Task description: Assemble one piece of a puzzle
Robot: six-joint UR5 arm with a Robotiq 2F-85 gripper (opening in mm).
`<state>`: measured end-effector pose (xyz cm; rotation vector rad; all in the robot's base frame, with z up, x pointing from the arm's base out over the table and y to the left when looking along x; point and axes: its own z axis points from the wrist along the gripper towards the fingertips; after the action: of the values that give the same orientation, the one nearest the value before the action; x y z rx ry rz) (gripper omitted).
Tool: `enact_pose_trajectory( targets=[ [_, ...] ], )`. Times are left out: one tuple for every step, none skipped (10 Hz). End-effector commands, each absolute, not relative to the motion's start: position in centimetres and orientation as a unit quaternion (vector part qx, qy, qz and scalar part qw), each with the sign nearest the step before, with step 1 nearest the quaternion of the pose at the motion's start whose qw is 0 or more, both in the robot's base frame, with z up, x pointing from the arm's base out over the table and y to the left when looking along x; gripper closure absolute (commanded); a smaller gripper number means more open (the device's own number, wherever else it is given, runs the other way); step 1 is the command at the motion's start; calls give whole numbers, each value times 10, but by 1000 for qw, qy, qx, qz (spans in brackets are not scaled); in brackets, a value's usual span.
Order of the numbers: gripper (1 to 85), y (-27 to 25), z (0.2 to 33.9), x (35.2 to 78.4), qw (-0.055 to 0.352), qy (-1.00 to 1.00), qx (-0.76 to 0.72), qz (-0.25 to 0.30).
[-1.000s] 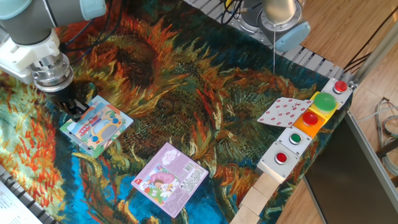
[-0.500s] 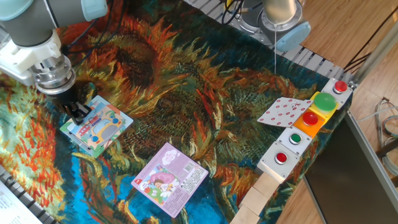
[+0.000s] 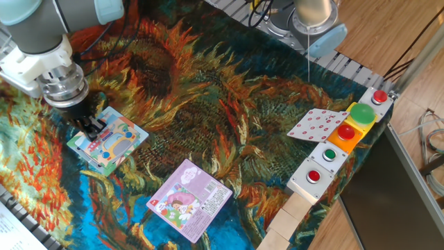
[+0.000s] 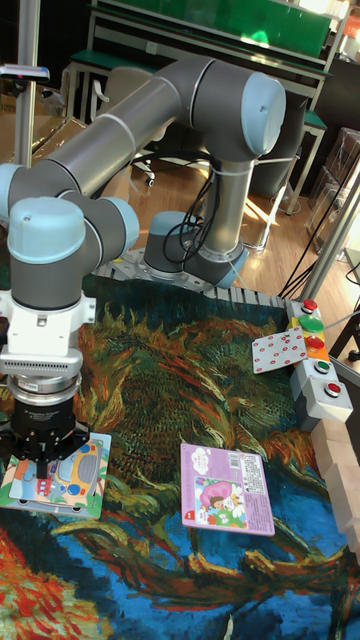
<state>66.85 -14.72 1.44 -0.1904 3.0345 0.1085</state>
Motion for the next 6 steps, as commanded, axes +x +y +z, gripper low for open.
enact_pose_trajectory(
  targets=[
    [843, -143, 15, 668, 51, 996, -55, 38],
    [843, -143, 14, 667, 51, 996, -55, 39],
    [843, -145, 13, 667, 51, 996, -55, 38],
    [843, -147, 12, 666, 51, 996, -57, 37],
    [843, -150, 10, 665, 54, 996, -61, 36],
    [843, -154, 8, 664, 55, 996, -64, 37]
  ],
)
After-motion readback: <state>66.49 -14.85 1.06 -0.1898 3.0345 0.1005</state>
